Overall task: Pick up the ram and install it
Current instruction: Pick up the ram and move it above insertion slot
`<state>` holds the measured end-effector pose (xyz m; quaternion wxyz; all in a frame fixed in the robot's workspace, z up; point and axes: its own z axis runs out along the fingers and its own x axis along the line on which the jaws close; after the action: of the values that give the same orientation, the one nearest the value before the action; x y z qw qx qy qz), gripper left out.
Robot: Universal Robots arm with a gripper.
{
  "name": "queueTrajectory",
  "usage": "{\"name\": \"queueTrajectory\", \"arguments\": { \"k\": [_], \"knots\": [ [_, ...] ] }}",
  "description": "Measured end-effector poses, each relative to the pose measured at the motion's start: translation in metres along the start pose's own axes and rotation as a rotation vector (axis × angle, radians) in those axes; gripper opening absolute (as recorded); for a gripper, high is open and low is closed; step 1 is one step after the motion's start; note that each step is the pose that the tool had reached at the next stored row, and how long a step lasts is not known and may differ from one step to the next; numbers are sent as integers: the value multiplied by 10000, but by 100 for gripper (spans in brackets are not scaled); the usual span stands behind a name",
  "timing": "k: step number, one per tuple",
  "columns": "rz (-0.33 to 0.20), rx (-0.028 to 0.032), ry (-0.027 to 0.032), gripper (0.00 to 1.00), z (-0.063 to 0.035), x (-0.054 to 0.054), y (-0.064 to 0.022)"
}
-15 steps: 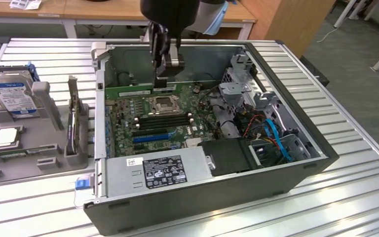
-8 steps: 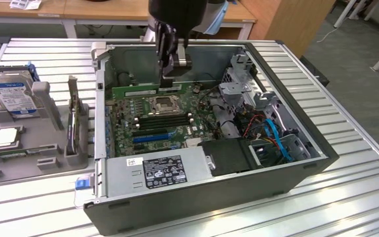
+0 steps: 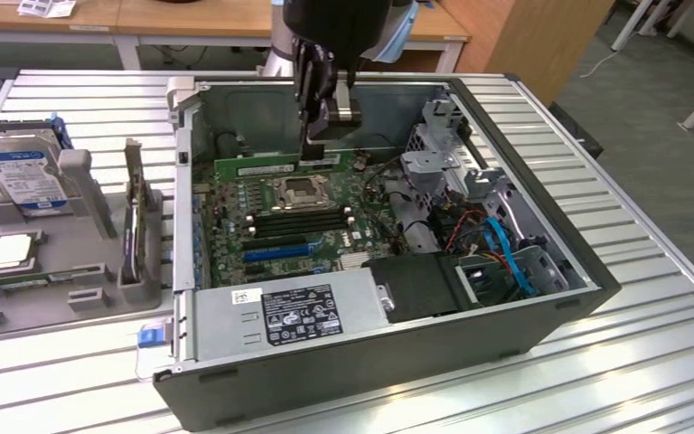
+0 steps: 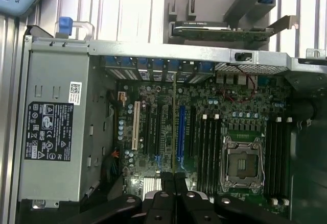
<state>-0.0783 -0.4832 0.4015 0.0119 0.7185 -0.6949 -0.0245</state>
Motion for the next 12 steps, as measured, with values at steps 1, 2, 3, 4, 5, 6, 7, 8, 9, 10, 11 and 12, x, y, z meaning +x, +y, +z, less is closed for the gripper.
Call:
{"name": "queueTrajectory", "arguments": {
  "k": [1, 2, 3, 4, 5, 6, 7, 8, 9, 10, 11, 12],
  "knots": [
    [0, 0, 0, 11, 0, 0, 0],
    [0, 0, -1, 11, 0, 0, 0],
    [1, 0, 0, 11, 0, 0, 0],
    [0, 0, 0, 11, 0, 0, -3],
    [-1, 1, 0, 11, 0, 0, -11],
    [-1, -2, -1, 11, -1, 0, -24],
    [1, -4, 0, 11, -2, 1, -38],
    [1, -7, -1, 11, -3, 1, -53],
    [2, -9, -1, 11, -3, 2, -68],
    [3, -10, -1, 11, -4, 3, -82],
    [9, -11, -1, 11, -5, 3, -95],
    [23, -11, -2, 11, -5, 3, -104]
  ]
}}
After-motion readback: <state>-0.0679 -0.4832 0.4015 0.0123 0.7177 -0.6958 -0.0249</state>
